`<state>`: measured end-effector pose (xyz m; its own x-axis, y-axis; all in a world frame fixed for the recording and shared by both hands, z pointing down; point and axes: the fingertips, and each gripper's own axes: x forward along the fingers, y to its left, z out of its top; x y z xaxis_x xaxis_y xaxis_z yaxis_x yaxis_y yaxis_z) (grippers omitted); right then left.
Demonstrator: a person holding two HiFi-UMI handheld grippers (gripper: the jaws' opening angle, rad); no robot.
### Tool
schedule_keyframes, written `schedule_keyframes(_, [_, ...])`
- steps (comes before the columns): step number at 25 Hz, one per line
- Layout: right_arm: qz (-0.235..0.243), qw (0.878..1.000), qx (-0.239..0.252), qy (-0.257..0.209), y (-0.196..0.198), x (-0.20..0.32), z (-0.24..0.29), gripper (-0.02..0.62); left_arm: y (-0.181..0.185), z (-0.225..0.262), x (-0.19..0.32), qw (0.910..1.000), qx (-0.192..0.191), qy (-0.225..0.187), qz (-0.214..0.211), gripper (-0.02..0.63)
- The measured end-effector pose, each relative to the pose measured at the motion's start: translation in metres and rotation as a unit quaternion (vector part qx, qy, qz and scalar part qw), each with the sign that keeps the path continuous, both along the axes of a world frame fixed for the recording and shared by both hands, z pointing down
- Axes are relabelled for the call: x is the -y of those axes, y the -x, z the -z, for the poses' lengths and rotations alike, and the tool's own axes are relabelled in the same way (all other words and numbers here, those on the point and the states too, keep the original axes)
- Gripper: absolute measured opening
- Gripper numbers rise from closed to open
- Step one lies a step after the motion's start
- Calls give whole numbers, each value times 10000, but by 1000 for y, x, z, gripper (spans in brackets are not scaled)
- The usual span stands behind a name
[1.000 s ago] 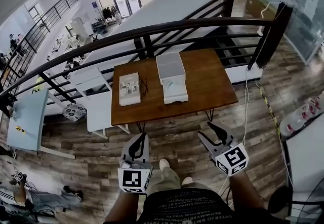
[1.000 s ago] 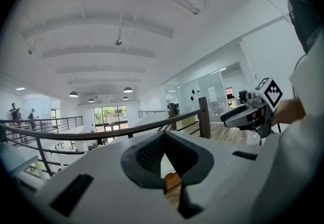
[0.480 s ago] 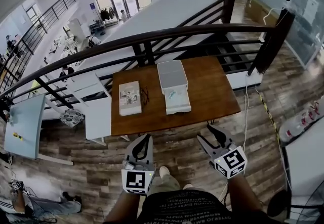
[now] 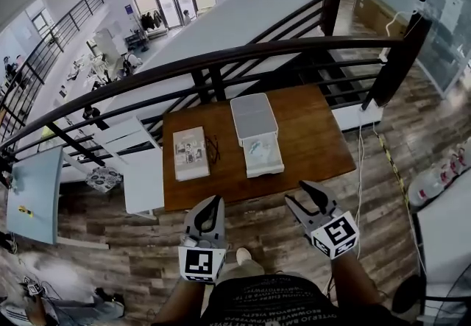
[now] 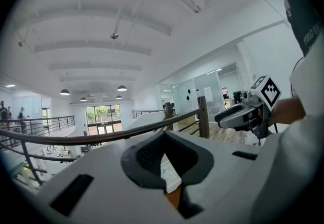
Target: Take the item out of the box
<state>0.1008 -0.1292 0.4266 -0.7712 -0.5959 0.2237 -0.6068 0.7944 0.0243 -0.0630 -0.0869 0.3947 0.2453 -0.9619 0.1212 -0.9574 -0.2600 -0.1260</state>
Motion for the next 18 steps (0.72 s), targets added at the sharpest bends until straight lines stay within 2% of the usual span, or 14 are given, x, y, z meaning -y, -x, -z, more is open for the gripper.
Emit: schedule_keyframes(18, [-164,9996,-121,-186,90,56,17,192,91,8,62,9994,-108,-198,-251,5])
